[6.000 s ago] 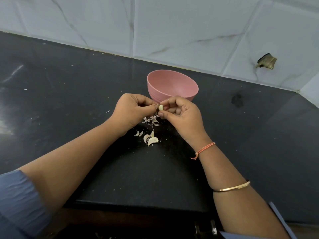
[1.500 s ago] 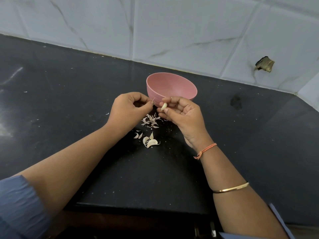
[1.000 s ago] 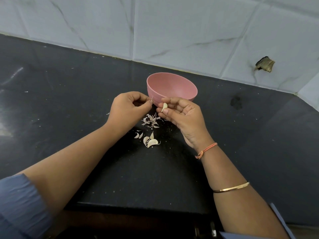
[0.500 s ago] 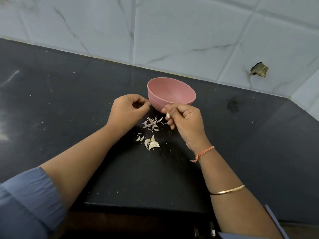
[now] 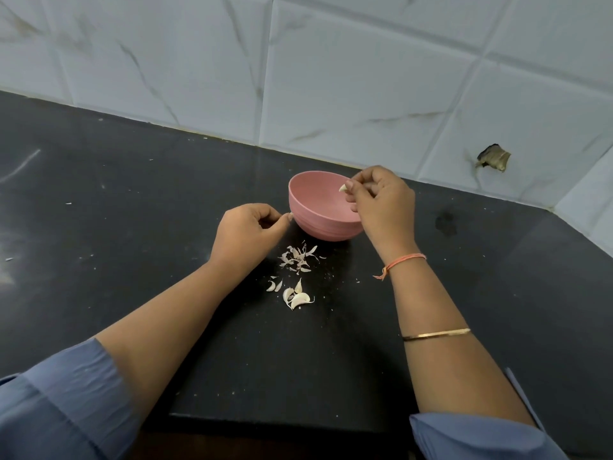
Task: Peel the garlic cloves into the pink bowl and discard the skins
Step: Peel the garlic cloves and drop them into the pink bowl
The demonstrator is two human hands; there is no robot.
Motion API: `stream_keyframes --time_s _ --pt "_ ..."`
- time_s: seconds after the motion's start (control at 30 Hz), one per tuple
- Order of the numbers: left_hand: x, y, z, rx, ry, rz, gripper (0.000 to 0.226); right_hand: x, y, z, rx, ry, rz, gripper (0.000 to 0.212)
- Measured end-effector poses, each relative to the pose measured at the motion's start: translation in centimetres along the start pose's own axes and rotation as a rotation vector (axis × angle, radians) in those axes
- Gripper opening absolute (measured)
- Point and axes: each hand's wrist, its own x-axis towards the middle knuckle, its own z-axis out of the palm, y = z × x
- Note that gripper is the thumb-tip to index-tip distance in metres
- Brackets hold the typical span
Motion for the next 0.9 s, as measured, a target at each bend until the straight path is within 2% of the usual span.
stream_keyframes --time_s 0.13,0.27,0.4,0.47,0.57,0.7,0.77,0.9 --pt "0.1 0.0 0.1 0.000 0.001 -0.004 0.024 0.2 1.3 0.4 -0.064 -0.022 0.031 0.013" --pt "0.1 -0.1 0.2 -0.008 0.005 -0.002 0.025 0.0 1.4 0.5 -0.111 0.002 -0.022 0.009" --pt "0.1 -0.3 0.3 -0.016 0.006 -0.005 0.025 -1.0 0.2 -0.1 0.020 0.057 -0.074 0.008" --pt "0.1 -0.4 0.3 -0.011 0.004 -0.011 0.026 -1.7 -0.5 -0.5 0.107 -0.054 -0.063 0.009" --pt "0.1 -0.4 0.3 0.004 -0.002 -0.011 0.026 -3.0 -1.5 -0.7 0.190 -0.389 0.007 0.017" --pt "0.2 -0.6 0.3 0.041 -0.004 -0.005 0.030 -4.0 -1.4 -0.1 0.102 -0.816 0.076 0.011" --pt "0.2 -0.6 0.4 0.048 -0.007 -0.001 0.034 -4.4 -1.1 0.1 0.067 -0.911 0.111 0.011" --pt "0.2 -0.4 0.4 0.063 -0.004 0.001 0.038 -5.1 -0.4 0.4 -0.047 -0.954 0.104 0.017"
